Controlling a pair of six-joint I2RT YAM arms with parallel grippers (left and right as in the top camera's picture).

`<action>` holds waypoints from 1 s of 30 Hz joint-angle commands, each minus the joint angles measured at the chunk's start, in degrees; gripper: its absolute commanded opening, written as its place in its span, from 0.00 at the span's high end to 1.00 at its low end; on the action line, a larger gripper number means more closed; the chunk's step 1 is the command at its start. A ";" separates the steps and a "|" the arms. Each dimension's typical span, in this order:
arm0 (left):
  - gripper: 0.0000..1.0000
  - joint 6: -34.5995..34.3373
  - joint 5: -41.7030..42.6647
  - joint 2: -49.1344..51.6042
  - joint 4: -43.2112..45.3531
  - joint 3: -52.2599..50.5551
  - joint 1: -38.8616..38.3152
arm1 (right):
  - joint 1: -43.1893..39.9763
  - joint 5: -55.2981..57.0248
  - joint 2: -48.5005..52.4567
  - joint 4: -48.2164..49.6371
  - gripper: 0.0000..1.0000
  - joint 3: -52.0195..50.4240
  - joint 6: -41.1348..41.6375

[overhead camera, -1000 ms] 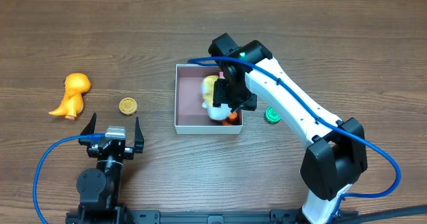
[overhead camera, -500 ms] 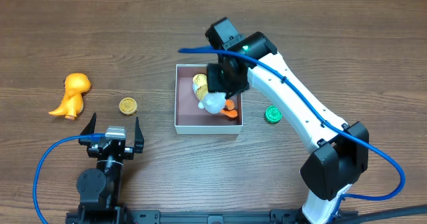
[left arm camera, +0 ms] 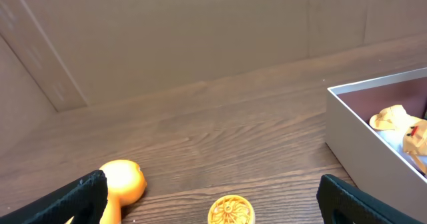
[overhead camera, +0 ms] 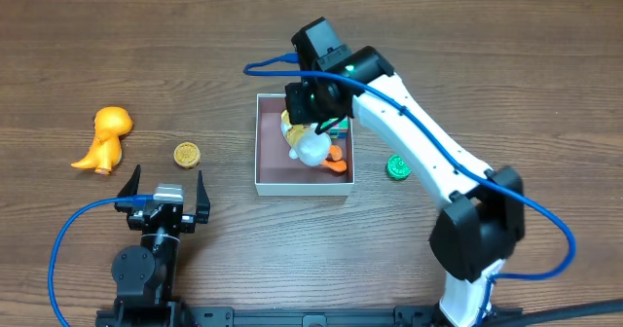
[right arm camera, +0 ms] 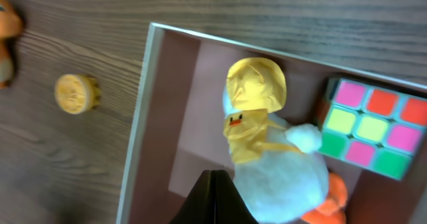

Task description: Pack container

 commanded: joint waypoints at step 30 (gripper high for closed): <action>0.00 -0.61 -0.57 -0.07 0.00 -0.22 0.57 | 0.74 6.14 7.06 -9.73 0.96 -0.46 -1.84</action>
